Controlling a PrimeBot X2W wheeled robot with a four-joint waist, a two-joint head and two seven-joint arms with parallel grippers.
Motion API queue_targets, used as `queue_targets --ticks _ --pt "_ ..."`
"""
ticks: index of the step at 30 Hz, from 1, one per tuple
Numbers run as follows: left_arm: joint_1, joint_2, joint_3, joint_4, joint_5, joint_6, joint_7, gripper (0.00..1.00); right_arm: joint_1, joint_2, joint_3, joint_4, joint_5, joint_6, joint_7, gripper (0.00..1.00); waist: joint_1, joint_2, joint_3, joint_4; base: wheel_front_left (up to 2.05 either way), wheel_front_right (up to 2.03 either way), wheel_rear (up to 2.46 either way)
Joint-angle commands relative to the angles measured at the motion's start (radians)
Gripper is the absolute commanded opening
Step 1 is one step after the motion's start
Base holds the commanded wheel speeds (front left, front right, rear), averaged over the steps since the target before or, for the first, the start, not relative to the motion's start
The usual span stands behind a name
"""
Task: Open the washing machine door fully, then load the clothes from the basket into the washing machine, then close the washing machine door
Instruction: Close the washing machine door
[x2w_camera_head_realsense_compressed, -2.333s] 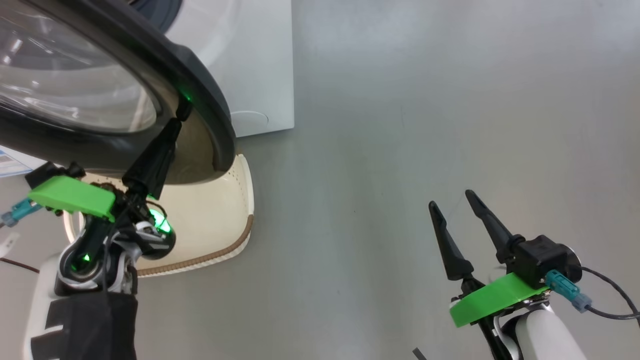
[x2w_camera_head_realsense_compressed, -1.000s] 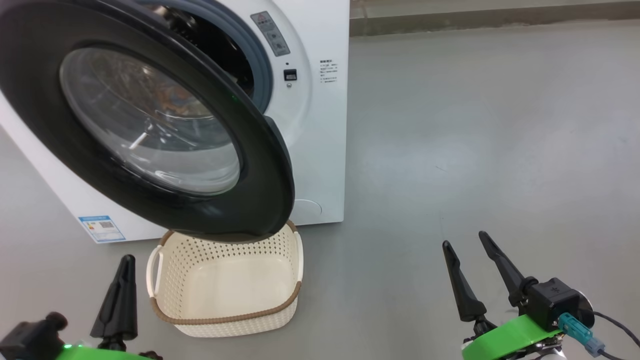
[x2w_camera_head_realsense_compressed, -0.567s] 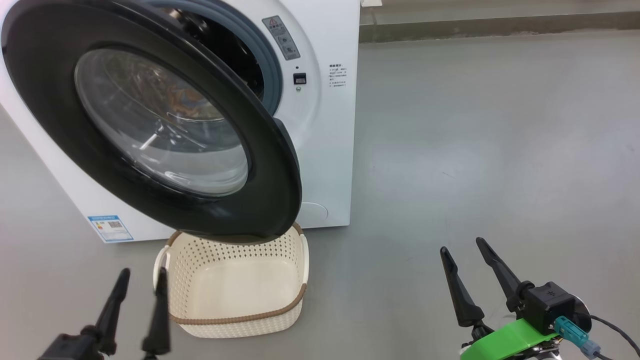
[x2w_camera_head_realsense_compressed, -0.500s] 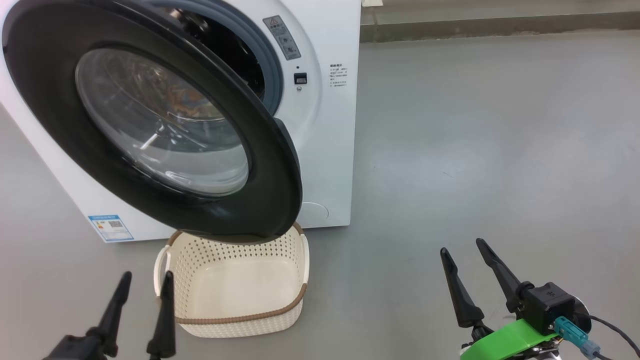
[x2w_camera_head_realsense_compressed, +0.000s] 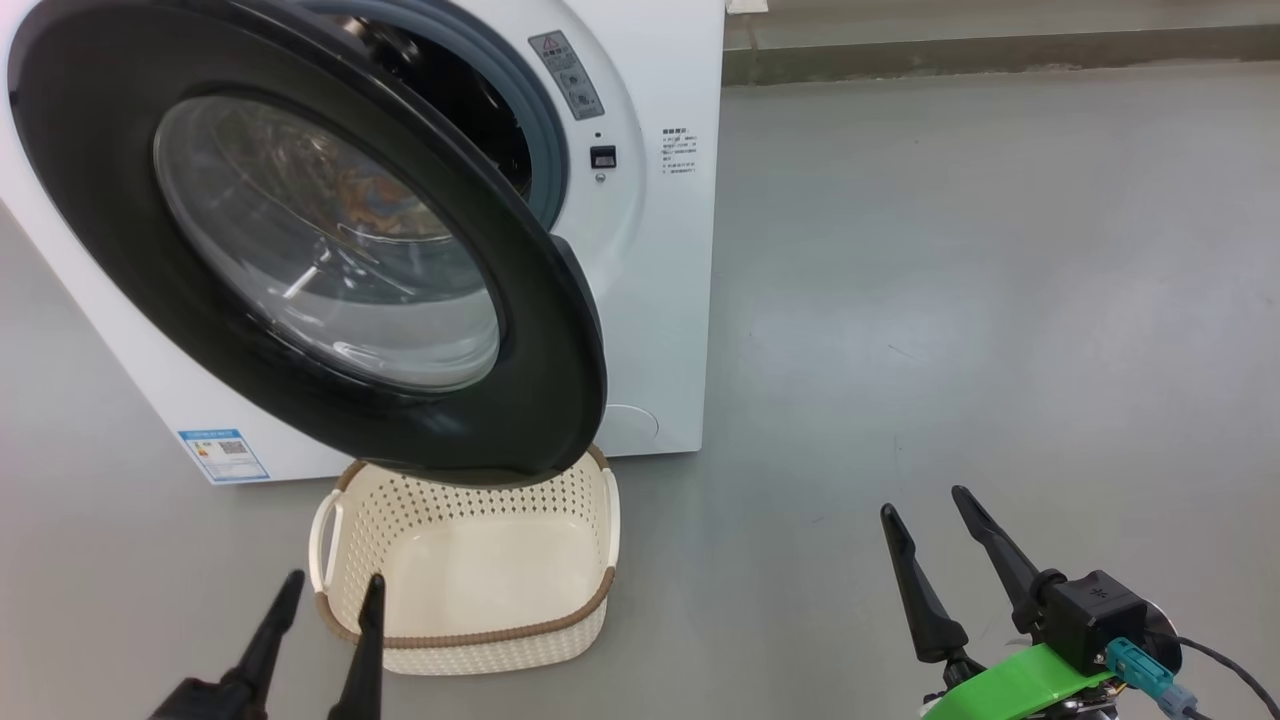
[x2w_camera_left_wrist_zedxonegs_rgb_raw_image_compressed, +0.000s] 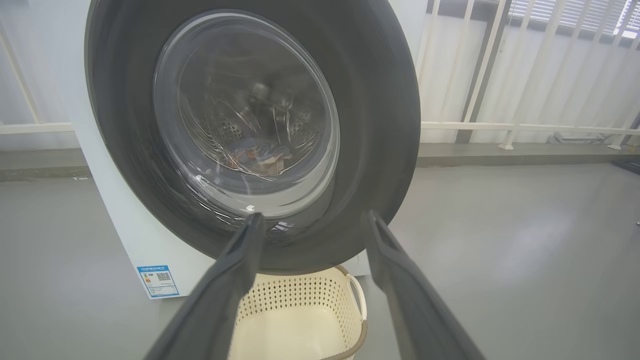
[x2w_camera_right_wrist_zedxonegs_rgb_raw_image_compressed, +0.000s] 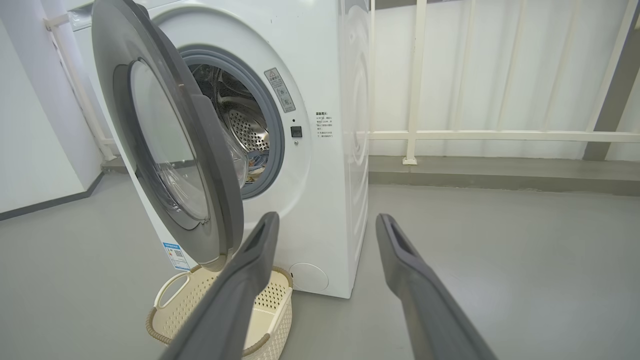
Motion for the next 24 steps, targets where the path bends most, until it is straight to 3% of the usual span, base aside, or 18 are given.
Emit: queue_targets --ticks 1,24 --pt "-0.029 0.013 0.027 -0.005 -0.006 -0.003 -0.006 1.0 -0.014 0.001 0.021 -0.022 -0.005 0.002 -0.012 1.0 0.0 0.0 0.0 0.0 0.0 0.0 0.0" --pt "-0.036 0.011 0.014 0.02 0.011 -0.003 -0.006 1.0 -0.016 0.001 0.015 -0.016 -0.008 0.002 -0.012 1.0 0.0 0.0 -0.005 -0.002 0.0 0.0 0.0"
